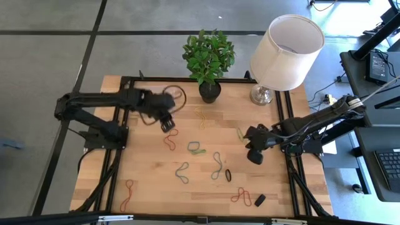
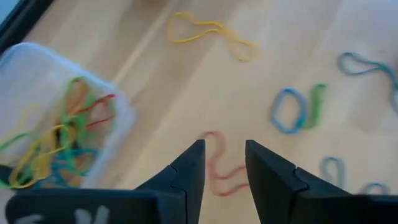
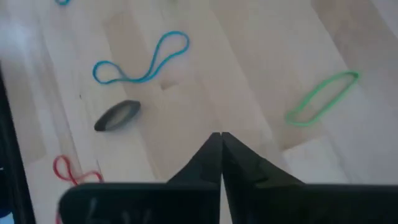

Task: Pick and place rubber bands into bin
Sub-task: Put the red rubber band into the transparent bin

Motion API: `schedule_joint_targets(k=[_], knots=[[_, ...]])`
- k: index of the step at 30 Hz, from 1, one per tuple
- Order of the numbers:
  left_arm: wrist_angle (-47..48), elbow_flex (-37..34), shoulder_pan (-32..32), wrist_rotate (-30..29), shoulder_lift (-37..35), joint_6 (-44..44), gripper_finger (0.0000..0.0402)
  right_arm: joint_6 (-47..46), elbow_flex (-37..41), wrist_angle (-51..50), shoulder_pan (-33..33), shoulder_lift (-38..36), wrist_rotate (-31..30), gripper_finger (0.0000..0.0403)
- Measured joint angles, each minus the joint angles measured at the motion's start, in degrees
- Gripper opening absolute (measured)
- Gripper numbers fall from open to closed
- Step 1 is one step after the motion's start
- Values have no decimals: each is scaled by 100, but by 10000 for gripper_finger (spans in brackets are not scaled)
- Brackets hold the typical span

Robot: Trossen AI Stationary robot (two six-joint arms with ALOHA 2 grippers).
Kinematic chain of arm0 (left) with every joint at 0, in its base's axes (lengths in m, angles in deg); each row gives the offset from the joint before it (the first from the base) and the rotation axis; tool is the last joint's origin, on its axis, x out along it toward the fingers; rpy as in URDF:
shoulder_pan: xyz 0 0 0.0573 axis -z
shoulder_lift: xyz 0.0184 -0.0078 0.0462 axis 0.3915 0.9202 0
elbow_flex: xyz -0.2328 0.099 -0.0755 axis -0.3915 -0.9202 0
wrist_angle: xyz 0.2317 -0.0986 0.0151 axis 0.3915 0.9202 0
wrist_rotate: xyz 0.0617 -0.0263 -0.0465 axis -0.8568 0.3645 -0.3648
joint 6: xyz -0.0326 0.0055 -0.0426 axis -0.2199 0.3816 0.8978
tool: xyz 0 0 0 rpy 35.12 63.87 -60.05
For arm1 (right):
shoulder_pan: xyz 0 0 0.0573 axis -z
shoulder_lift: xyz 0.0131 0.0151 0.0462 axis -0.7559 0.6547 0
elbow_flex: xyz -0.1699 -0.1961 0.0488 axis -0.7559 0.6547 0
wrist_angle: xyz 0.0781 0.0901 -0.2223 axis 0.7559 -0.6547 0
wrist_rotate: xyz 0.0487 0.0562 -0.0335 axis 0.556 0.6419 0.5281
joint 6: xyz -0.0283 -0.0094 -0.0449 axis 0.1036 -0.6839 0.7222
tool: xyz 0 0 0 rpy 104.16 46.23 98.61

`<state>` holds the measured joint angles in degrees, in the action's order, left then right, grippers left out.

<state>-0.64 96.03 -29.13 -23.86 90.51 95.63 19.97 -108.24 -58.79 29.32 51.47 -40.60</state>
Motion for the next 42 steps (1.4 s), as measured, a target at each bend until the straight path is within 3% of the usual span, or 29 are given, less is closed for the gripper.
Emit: schedule_joint_targets(k=[4,8,13,18,25,29,35,42], knots=[[243,290,947,-415,182,1013,106,372,793,550,106,-986,0,15],[900,497,1781,-449,460,2132,106,569,1544,1487,256,-1871,-4,5],[1853,524,2696,12,831,4017,106,677,2164,2497,361,-2455,0,9],[2249,519,3565,569,1197,5763,106,675,2197,2604,367,-2501,87,15],[1369,-25,4394,1706,1445,7651,106,387,2187,2703,367,-2503,183,16],[363,-549,4817,1740,1445,8399,106,347,2187,2703,364,-2501,370,16],[-421,-1197,5499,2152,1443,9694,106,245,2185,2699,362,-2501,420,16],[-1163,-1631,5832,2409,1581,9991,106,242,2185,2694,362,-2499,417,16]])
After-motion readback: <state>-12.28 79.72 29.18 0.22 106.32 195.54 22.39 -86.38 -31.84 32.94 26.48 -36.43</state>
